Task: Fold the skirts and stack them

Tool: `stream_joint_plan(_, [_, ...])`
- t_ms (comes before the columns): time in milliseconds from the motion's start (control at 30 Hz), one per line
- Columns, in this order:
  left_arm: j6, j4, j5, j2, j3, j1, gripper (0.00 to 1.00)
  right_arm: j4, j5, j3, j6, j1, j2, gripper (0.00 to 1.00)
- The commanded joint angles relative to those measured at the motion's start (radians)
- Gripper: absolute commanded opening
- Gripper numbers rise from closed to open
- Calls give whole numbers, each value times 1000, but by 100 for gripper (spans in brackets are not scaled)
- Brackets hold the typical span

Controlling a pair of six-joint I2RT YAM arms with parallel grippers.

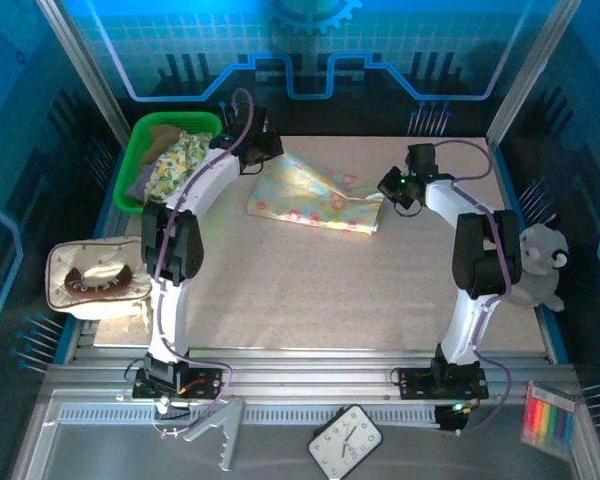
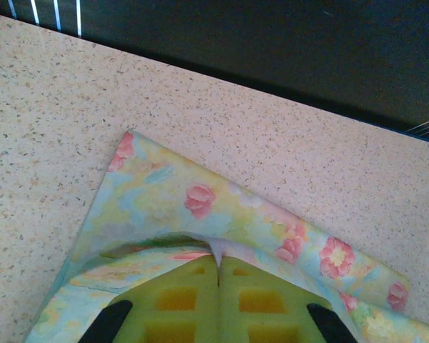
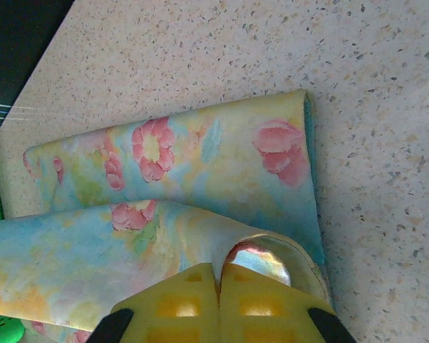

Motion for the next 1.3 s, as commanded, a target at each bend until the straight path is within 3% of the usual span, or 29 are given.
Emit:
stream_joint_plan(0, [-7,-9,15,6,36,14,0,-10,-27,41,2,-14,27,0])
stream_joint_plan(233, [-43,-28,12,93,99,31,0,32,-53,95,8,-30,98,2])
stream_joint_plan(333, [-95,-66,-1,168,193,52,2,226,-190,90,3,-67,164,18])
stream_joint_plan(367, [-121,-71,29,195,227,65,29,261,-242,110,8,-80,198,22])
stream_joint_plan(400, [-145,-76,59,218,262,75,62,275,-284,134,17,-96,232,30])
stream_joint_plan(433, [-170,-94,69,242,298,81,82,282,-313,153,20,-106,253,36])
stream_joint_plan(467, [-182,-118,85,259,332,85,97,273,-319,162,24,-113,261,52])
stream_joint_plan(567, [-169,-158,155,245,339,85,99,223,-247,119,-21,-103,184,90])
stream_joint_plan(667, [-167,-144,206,166,221,80,99,147,-122,51,-93,-69,56,97])
stream_joint_plan(767, [-183,-100,289,107,88,70,99,101,-55,-4,-127,-18,-36,100])
stream_joint_plan(933, [-203,-95,360,102,10,42,99,37,-160,32,-140,71,-12,100])
stream_joint_plan(1133, [-217,-125,336,128,-31,31,99,-93,-94,126,-89,153,73,100])
stream_joint_plan(1267, [-252,-91,331,114,-144,30,99,-133,-135,119,-56,165,116,100])
